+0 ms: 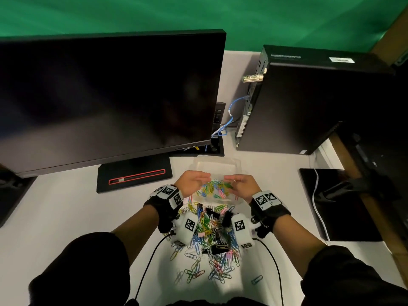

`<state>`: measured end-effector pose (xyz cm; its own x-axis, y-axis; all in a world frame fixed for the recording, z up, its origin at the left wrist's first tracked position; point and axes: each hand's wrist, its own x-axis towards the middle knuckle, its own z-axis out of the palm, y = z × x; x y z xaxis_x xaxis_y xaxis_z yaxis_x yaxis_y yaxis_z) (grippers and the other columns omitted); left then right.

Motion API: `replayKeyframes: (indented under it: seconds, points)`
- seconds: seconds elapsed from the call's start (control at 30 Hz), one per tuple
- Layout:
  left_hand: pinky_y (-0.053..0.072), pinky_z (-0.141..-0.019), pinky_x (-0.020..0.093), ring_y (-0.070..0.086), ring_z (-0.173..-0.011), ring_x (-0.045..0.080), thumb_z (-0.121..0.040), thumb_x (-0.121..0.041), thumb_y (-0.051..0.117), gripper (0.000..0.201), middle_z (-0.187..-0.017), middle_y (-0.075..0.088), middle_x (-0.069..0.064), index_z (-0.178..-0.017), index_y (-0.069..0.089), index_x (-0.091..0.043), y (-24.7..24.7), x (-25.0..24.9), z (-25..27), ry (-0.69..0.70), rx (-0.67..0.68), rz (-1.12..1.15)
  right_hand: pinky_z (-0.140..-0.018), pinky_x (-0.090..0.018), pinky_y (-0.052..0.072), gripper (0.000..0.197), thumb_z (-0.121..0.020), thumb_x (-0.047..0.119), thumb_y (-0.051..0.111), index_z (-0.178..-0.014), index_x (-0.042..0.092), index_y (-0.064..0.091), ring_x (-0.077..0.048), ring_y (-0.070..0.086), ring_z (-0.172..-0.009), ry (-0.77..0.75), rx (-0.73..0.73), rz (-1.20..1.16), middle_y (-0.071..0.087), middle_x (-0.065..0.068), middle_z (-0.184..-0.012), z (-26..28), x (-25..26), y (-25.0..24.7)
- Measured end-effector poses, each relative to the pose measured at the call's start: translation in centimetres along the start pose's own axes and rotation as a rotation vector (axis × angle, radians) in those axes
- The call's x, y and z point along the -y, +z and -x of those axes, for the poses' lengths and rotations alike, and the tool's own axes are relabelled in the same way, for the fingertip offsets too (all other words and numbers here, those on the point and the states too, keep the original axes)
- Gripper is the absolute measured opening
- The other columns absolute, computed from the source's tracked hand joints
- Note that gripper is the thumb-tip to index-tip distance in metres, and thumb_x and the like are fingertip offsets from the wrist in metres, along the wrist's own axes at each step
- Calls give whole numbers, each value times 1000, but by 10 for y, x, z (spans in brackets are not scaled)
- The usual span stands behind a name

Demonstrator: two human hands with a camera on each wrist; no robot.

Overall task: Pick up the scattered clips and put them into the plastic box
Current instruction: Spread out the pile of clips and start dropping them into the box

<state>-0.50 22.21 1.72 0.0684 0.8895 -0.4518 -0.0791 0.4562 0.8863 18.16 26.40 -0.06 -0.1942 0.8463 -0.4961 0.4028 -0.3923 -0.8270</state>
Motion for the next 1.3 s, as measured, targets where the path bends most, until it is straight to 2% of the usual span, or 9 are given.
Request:
replayKeyframes:
  seconds: [0.1,0.3,0.5,0.63,0.77,0.9,1.03,1.17,1.3]
  points:
    - [43,-52,5,62,-63,0,-88,11,48,29,-97,69,18,-116,56,12,-5,0,15,75,3,-316,-90,-35,45,32,-86,-9,47,-113,0,60,-22,53,-94,2,20,37,62,-21,-115,2,4,2]
    - [41,-65,6,54,-67,-6,-84,-7,63,24,-86,65,-3,-107,65,-12,-8,22,40,129,155,-780,-50,-22,54,49,-86,-18,32,-78,7,73,-15,62,-54,-19,187,-289,67,1,-63,20,0,-11]
    - [39,-74,20,47,-86,10,-79,-26,68,44,-112,55,4,-121,54,-21,4,54,62,108,333,-1141,-50,-19,49,21,-81,-7,56,-85,12,65,-14,56,-59,-148,162,274,63,1,-80,69,-22,-16]
    - [40,-86,26,48,-100,15,-80,-26,67,46,-116,51,3,-123,52,-23,11,67,68,159,337,-1223,-69,-19,51,22,-74,8,72,-86,25,63,-12,60,-80,-155,257,619,63,3,-89,90,-48,-21]
    - [42,-90,29,50,-104,14,-83,-22,63,36,-116,52,1,-118,56,-24,12,71,73,217,342,-1241,-85,-17,38,74,-61,25,82,-126,22,47,-12,47,-98,-202,298,806,43,0,-112,103,-68,-13]
    - [36,-77,22,44,-88,9,-83,-17,61,27,-112,52,4,-109,60,-20,9,67,78,227,377,-1266,-89,-12,30,91,-55,33,84,-133,24,39,-13,40,-106,-271,317,837,34,-2,-121,107,-82,-3]
    - [40,-83,25,50,-95,15,-78,-18,66,36,-115,54,5,-114,60,-18,5,67,87,140,473,-1309,-84,-18,36,70,-58,29,83,-121,25,52,-16,43,-102,-287,278,799,37,-1,-113,103,-87,4]
    - [37,-68,14,44,-84,8,-81,-23,64,37,-112,53,3,-117,56,-20,0,70,94,171,401,-1220,-83,-29,43,40,-67,27,77,-103,21,62,-21,50,-98,-272,270,804,49,-6,-108,100,-86,5]
    - [38,-93,23,46,-104,12,-82,-20,60,44,-120,45,2,-126,50,-21,-8,73,91,211,279,-1206,-82,-24,42,19,-74,18,71,-92,18,68,-18,55,-92,-308,241,786,60,-4,-101,102,-85,1]
